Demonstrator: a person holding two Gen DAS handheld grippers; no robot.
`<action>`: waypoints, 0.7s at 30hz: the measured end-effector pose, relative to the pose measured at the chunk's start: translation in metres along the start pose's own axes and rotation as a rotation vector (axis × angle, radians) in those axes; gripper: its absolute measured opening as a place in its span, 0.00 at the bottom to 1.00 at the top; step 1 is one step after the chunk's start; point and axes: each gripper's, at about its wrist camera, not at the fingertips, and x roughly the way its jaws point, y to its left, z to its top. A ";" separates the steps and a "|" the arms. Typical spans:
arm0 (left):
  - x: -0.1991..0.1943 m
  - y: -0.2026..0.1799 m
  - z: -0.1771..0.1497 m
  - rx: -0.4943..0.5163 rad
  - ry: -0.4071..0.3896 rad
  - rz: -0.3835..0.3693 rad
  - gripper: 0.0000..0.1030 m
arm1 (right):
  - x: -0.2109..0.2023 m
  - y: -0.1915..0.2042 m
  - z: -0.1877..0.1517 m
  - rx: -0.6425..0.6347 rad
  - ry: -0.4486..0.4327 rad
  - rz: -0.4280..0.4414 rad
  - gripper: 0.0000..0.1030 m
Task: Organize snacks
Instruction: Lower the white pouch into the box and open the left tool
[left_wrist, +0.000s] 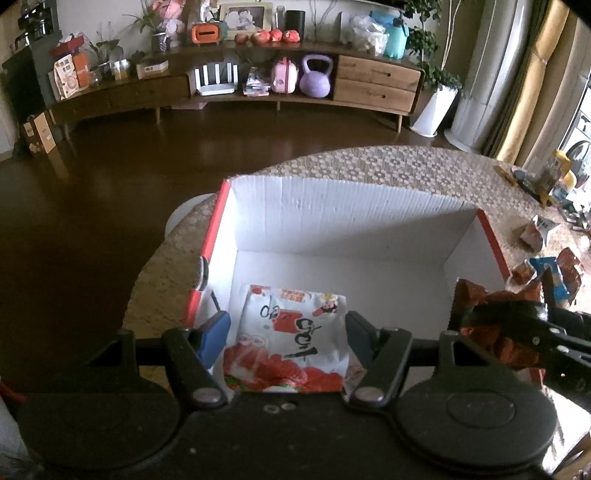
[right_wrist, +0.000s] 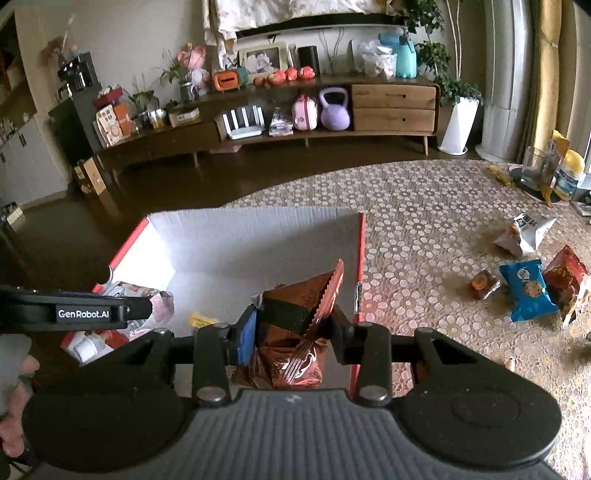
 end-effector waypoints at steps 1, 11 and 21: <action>0.001 0.000 0.000 0.003 0.003 0.000 0.65 | 0.003 0.001 0.000 -0.006 0.006 -0.002 0.38; 0.015 -0.004 -0.005 0.008 0.046 -0.004 0.65 | 0.022 0.003 -0.003 -0.041 0.042 -0.011 0.38; 0.002 -0.008 -0.008 0.035 -0.018 0.018 0.92 | 0.031 0.003 -0.007 -0.047 0.069 0.001 0.39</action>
